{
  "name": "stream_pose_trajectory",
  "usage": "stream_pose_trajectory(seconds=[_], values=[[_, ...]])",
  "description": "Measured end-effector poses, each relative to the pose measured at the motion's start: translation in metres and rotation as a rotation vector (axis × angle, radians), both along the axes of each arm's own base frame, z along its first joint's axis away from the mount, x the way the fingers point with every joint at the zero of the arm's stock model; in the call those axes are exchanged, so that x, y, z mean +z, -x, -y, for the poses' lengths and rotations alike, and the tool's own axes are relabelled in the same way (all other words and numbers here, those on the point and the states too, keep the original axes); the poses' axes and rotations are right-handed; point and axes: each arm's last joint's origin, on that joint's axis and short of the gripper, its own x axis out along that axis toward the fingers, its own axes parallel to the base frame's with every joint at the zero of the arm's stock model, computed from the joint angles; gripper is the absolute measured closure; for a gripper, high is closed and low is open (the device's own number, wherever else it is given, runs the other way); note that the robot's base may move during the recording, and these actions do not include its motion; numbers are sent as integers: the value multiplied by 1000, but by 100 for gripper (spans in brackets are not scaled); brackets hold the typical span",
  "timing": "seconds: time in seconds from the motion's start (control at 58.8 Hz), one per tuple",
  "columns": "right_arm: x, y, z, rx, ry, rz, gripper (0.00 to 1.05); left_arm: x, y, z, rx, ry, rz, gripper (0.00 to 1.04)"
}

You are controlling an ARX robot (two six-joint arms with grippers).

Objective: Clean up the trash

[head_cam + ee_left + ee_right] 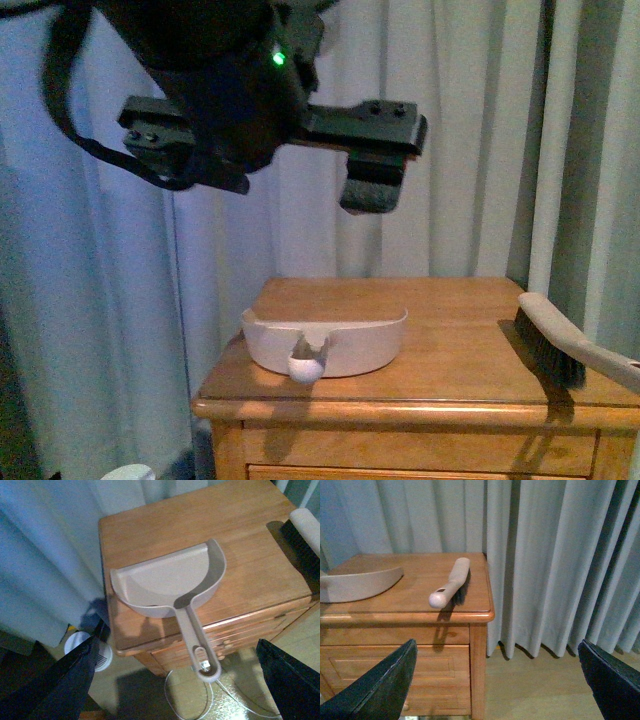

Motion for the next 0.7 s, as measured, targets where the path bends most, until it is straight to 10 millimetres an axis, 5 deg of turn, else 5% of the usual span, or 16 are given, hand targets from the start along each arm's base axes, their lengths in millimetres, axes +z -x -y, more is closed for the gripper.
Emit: stream_pose_trajectory(seconds=[0.357,0.698], values=[[0,0,0,0,0,0,7,-39,-40,25,132,40,-87,8],[0,0,0,0,0,0,7,-82,-55,37,149,-8,-162,8]])
